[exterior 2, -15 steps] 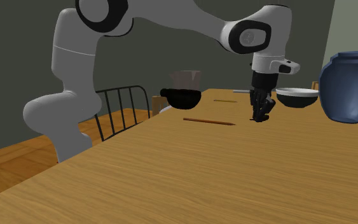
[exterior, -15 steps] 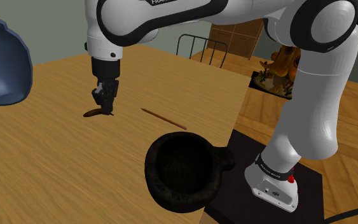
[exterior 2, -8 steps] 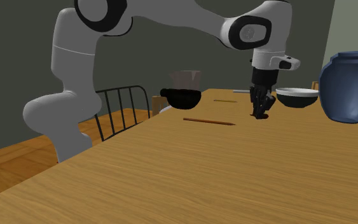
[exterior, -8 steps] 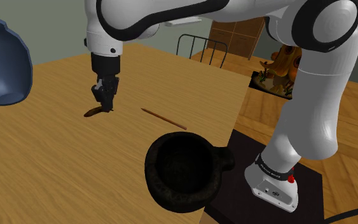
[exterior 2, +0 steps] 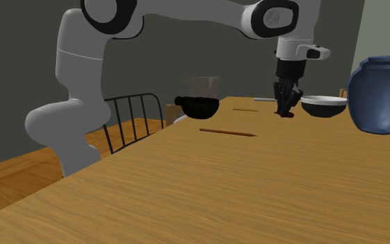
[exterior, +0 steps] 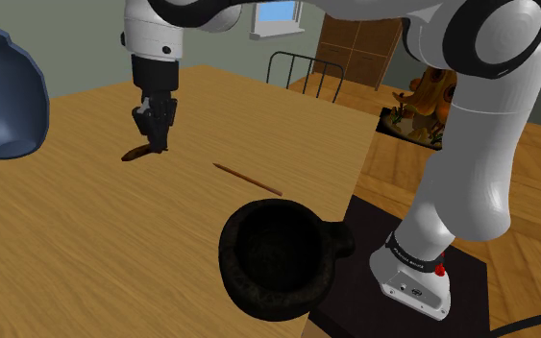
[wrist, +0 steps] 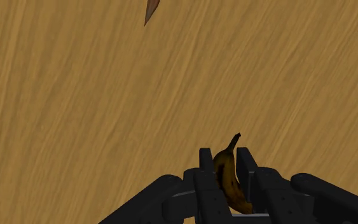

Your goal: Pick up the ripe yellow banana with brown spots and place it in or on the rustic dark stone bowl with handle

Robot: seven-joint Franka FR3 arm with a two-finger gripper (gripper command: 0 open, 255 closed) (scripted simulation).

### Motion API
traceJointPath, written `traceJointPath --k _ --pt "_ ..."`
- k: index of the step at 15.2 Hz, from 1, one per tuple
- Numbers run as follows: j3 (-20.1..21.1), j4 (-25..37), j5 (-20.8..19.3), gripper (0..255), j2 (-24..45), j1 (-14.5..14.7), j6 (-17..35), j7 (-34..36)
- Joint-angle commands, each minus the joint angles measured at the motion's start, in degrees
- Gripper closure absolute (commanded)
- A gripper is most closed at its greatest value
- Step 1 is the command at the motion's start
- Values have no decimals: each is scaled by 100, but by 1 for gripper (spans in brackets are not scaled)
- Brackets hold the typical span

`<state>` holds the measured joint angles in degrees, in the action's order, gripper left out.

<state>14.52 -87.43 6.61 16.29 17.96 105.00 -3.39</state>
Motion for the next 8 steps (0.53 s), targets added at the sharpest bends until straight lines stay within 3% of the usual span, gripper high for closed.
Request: traceJointPath --k 1,8 --pt "0 141 -2 255 -8 -1 -151 18" --pt "7 738 -27 255 35 16 -700 104"
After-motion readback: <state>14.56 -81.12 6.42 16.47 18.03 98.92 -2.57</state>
